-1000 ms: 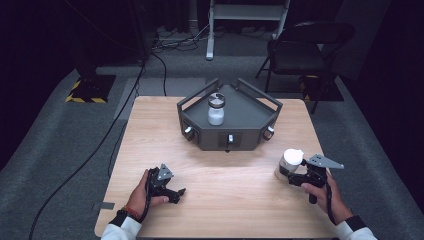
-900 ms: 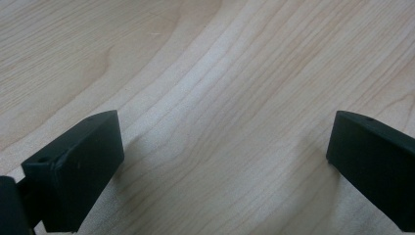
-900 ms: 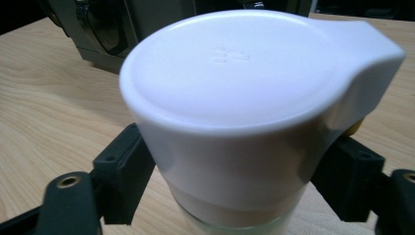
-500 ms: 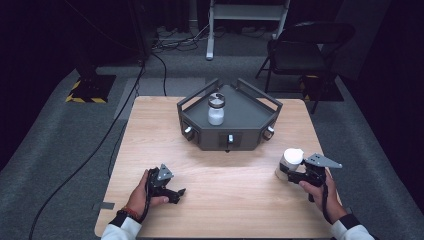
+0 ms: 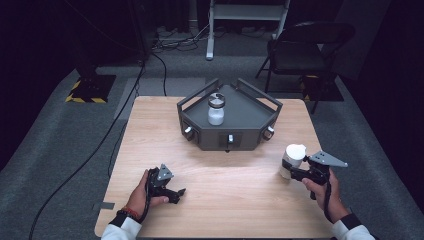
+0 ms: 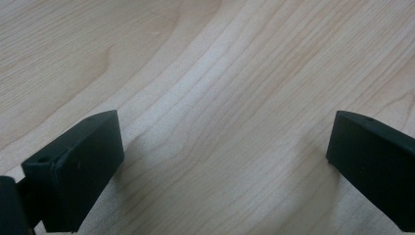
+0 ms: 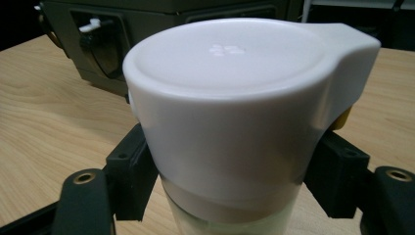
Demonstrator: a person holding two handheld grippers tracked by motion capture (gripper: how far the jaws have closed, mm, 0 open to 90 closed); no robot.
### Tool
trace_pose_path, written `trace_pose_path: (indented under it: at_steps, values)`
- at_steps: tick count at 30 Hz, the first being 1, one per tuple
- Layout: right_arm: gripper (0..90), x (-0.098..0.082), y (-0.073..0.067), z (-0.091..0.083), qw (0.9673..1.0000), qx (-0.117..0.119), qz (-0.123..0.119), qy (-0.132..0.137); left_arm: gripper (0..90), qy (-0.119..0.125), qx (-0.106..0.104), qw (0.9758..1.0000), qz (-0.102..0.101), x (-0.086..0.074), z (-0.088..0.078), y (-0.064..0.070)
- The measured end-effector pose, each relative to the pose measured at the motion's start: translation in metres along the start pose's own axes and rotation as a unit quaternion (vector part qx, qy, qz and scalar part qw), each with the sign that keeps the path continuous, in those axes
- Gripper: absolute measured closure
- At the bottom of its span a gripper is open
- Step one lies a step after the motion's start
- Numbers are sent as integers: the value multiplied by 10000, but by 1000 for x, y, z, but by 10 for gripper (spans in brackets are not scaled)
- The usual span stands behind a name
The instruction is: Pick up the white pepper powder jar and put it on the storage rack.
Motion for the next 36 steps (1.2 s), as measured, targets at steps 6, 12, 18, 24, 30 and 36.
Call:
trace_pose_path:
  at_steps: [6,12,18,24,30,36]
  values:
    - [291,10,-5,-4,9998,58,-118,170,0,0,-3,10000,0,0,0,0]
    - [291,22,-11,-4,9996,59,-191,213,0,-1,-2,10000,1,0,0,0]
    - [292,37,-15,-2,9991,73,-167,370,0,0,-4,10000,0,0,0,0]
    - [292,54,-19,4,9991,33,-93,401,0,-2,-1,10000,-2,0,0,0]
    - [292,72,-23,10,9985,70,-117,524,1,-1,-4,10000,-1,0,0,0]
    - [293,94,-30,16,9979,75,-213,608,0,-3,-3,10000,-2,0,0,0]
Point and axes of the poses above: each handheld gripper's, and its own axes: z roughly forward along the jaws, x roughly out of its top, y roughly to its right, the point moved 2 cm from there along z, roughly forward along the jaws, and after that the axes turned 4 degrees about -z, right-handed, at the moved point
